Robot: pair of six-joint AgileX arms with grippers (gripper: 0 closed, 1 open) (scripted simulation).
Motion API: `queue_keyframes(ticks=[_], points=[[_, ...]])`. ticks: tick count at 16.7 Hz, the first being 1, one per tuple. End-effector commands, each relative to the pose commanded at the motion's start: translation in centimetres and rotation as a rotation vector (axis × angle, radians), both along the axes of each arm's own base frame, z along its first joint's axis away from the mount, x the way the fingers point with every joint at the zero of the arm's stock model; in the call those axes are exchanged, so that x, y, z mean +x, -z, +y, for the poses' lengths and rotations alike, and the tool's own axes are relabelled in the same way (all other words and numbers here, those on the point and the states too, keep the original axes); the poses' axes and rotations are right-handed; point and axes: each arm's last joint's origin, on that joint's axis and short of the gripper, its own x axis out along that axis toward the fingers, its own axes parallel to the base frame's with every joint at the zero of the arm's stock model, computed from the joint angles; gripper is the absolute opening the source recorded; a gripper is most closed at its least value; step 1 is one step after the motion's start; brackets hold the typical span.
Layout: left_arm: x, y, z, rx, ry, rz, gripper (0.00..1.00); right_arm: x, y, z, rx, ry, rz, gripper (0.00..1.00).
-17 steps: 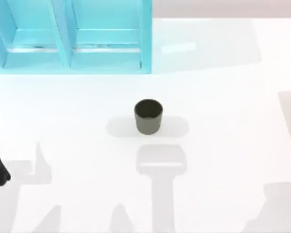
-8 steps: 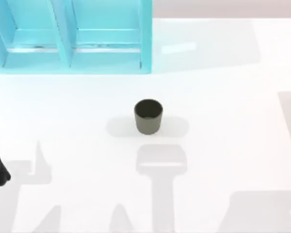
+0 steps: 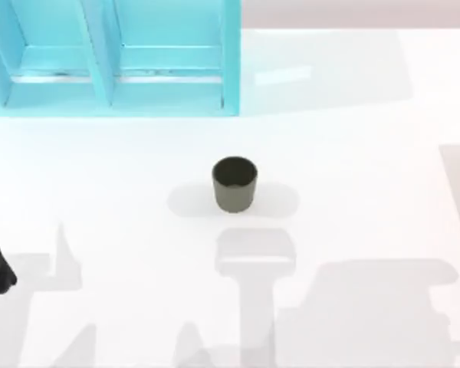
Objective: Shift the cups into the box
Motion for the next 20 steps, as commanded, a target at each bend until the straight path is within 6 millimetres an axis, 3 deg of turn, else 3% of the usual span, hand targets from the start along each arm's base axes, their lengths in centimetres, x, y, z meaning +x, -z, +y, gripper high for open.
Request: queue_keyframes(ticks=[3, 5, 8, 10, 13, 16, 18, 20], points=[[0.0, 0.0, 0.0, 0.000, 0.000, 0.000, 1.00, 4.9, 0.7, 3.2, -0.017, -0.014, 0.033, 1.00], [0.0, 0.0, 0.0, 0.000, 0.000, 0.000, 1.00, 8.5, 1.5, 6.7, -0.034, -0.022, 0.049, 1.00], [0.0, 0.0, 0.0, 0.000, 0.000, 0.000, 1.00, 13.0, 3.2, 13.8, -0.067, -0.034, 0.057, 1.00], [0.0, 0.0, 0.0, 0.000, 0.000, 0.000, 1.00, 14.9, 4.6, 19.5, -0.088, -0.041, 0.048, 1.00], [0.0, 0.0, 0.0, 0.000, 0.000, 0.000, 1.00, 15.8, 6.6, 28.2, -0.103, -0.050, 0.011, 1.00], [0.0, 0.0, 0.0, 0.000, 0.000, 0.000, 1.00, 14.7, 8.0, 35.6, -0.091, -0.056, -0.041, 1.00], [0.0, 0.0, 0.0, 0.000, 0.000, 0.000, 1.00, 13.7, 8.5, 39.2, -0.073, -0.058, -0.074, 1.00], [0.0, 0.0, 0.0, 0.000, 0.000, 0.000, 1.00, 12.9, 8.6, 41.2, -0.057, -0.059, -0.096, 1.00]])
